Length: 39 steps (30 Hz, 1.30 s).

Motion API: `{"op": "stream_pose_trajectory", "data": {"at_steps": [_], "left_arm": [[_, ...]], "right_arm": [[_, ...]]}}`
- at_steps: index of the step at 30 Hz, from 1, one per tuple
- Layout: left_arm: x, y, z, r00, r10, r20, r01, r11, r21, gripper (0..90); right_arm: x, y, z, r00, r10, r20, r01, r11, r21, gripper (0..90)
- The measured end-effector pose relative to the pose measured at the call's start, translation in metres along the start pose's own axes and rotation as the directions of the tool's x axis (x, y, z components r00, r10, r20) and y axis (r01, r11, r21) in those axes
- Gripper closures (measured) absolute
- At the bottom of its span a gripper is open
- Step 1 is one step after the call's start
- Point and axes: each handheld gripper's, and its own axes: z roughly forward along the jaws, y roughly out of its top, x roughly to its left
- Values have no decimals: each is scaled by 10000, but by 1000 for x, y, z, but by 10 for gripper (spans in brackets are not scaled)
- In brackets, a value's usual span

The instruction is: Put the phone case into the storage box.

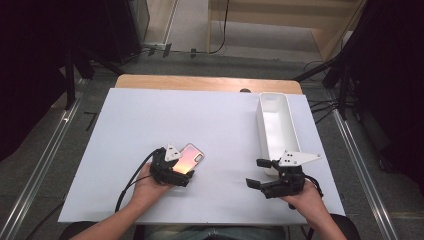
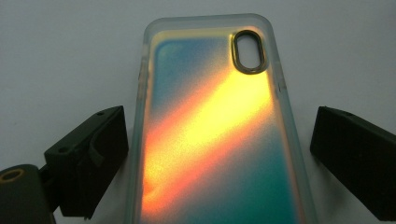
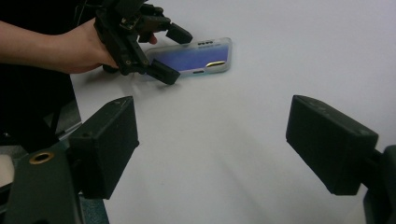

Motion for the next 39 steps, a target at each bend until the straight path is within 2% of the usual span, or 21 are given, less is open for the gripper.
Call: {"op": "stream_pose_trajectory", "data": {"at_steps": [5,8,25,29,36,39], "left_arm": [[0,0,-1,9999,-57,-89,57,10000,-54,68],[1,-2,-3,9994,-285,-179,280,9992,-281,161],[0,1,-3,9991,-305,-289,302,9995,-126,167],[0,2,-3,9990,-382,-226,379,9992,-107,168],[-5,5,-2,10000,-57,-29,57,10000,25,168],[-5,7,-3,9999,-110,32,110,9999,-19,168]], "right_arm": [[0,0,0,10000,9,9,-9,10000,-9,154],[0,0,0,10000,-6,19,6,10000,27,154],[0,0,1,10000,-35,45,35,10000,7,154],[0,0,0,10000,-3,15,3,10000,-29,154],[0,0,0,10000,18,-7,-18,10000,-3,154],[0,0,0,10000,-14,-10,14,10000,-3,154]]}}
